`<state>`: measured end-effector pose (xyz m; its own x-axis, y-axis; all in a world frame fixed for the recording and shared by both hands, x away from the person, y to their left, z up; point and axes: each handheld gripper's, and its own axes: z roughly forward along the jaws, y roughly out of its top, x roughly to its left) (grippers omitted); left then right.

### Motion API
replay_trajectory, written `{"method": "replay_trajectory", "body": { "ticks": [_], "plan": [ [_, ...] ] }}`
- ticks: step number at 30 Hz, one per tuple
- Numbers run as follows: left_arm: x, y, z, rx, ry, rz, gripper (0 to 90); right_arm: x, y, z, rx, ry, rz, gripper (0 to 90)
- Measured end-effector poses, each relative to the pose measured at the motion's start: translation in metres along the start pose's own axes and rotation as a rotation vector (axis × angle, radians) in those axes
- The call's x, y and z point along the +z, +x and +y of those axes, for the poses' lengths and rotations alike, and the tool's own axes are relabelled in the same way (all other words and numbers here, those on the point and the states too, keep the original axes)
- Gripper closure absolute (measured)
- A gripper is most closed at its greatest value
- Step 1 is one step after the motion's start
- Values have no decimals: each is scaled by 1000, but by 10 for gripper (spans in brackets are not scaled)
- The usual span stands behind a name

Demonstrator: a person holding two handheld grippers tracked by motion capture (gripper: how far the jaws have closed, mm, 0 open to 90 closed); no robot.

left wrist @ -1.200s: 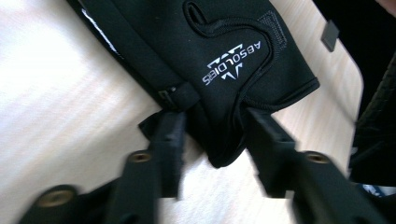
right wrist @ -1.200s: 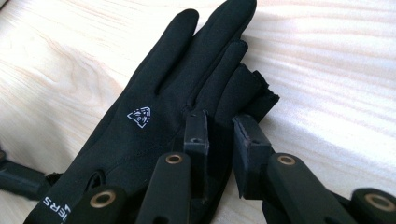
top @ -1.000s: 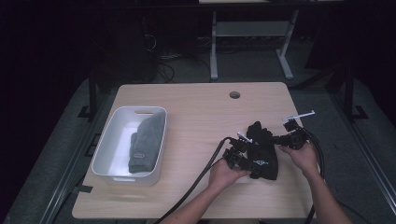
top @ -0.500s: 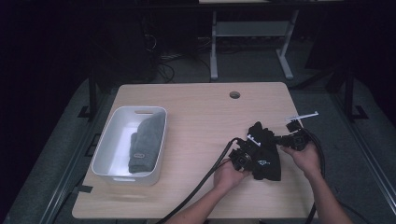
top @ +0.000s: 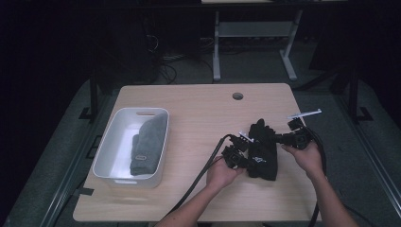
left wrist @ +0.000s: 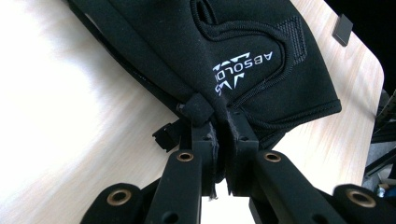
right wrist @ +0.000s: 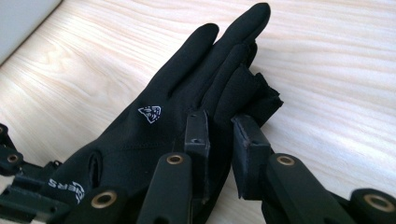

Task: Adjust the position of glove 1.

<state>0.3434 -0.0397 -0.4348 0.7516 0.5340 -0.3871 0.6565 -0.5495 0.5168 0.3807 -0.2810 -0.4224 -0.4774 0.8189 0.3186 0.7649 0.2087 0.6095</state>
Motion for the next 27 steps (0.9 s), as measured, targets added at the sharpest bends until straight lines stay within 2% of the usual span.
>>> {"method": "replay_trajectory", "body": {
  "ticks": [27],
  "plan": [
    [-84,11,-3,37,-78,55,843,-13,57,57,-76,-63,48,774]
  ]
}}
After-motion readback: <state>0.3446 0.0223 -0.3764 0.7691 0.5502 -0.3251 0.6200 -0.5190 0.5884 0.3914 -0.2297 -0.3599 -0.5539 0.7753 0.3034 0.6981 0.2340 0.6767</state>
